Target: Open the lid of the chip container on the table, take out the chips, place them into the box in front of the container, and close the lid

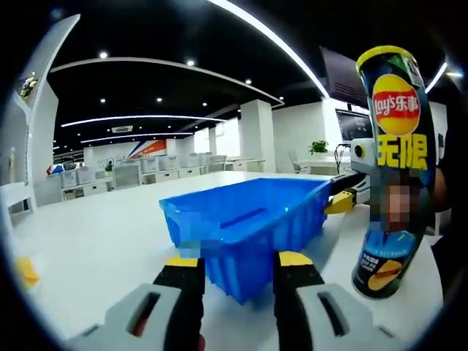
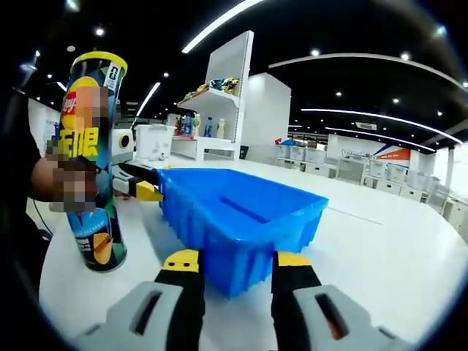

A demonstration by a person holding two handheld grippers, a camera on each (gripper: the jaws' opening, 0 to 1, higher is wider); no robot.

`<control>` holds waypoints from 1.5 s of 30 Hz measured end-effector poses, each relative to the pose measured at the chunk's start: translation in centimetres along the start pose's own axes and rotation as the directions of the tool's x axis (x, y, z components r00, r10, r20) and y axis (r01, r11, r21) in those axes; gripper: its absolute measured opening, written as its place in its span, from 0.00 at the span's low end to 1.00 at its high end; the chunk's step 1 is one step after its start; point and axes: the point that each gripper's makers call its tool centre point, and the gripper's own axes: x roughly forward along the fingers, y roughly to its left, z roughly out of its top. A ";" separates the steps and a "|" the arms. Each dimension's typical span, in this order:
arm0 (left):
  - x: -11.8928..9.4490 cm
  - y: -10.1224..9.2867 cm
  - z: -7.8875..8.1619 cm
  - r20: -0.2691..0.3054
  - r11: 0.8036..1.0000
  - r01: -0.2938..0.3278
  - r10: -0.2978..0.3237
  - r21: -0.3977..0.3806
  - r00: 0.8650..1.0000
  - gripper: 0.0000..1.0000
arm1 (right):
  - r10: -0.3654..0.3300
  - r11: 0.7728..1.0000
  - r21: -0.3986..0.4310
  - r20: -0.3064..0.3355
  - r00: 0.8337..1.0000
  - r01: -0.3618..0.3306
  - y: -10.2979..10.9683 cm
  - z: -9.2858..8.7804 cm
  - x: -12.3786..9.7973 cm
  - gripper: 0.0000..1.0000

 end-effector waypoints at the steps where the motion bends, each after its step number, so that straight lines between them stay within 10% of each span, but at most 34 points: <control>1: 0.0 0.0 0.2 0.001 1.000 0.001 -0.001 0.001 1.000 0.38 | 0.000 1.000 0.001 0.006 1.000 0.000 -0.1 0.2 0.0 0.34; 32: 5.5 6.2 5.6 0.047 0.995 -0.009 0.005 0.100 0.999 0.38 | 0.004 0.993 -0.119 0.080 0.997 0.005 -6.4 6.3 5.4 0.33; 45: 11.1 9.4 3.7 0.035 0.997 0.018 -0.021 0.077 0.999 0.37 | -0.013 0.992 -0.126 0.013 1.000 0.014 -11.6 3.3 8.8 0.33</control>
